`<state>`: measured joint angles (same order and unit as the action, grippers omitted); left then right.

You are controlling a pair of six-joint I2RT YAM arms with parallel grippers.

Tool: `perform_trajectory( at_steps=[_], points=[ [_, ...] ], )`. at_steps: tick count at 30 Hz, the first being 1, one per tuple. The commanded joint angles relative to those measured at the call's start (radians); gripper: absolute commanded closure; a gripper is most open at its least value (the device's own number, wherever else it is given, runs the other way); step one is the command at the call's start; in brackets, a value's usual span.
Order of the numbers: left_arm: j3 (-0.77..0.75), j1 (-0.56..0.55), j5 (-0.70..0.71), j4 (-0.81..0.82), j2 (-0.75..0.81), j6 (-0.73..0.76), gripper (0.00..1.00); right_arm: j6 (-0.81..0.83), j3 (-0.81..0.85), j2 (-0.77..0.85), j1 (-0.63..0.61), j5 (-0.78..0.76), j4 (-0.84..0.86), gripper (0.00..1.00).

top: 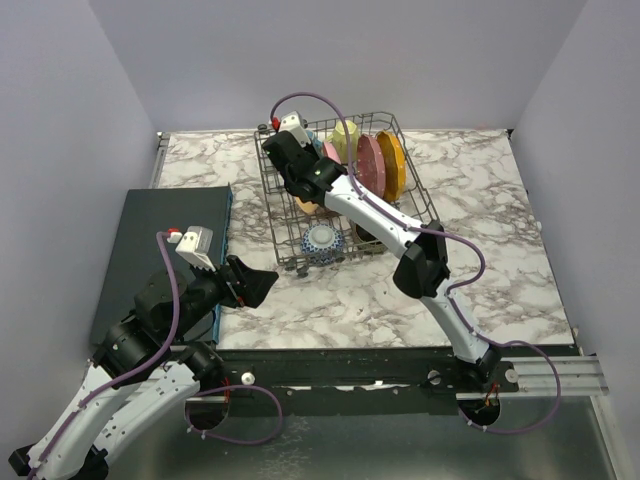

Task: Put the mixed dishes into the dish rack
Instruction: Insert the plate into the dish rack.

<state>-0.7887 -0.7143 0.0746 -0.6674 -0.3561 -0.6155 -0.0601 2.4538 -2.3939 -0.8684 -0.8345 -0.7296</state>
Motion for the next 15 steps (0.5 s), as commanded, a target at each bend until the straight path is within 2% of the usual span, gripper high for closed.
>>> perform_trajectory(
  at_steps=[1, 15],
  points=[
    [0.009, 0.002, -0.017, 0.022, 0.011, 0.016, 0.01, -0.028, 0.033, -0.053, 0.005, 0.001, -0.043, 0.99],
    [0.009, 0.002, -0.015, 0.023, 0.010, 0.015, 0.01, -0.059, 0.039, -0.088, 0.002, 0.033, -0.084, 0.99]
  ],
)
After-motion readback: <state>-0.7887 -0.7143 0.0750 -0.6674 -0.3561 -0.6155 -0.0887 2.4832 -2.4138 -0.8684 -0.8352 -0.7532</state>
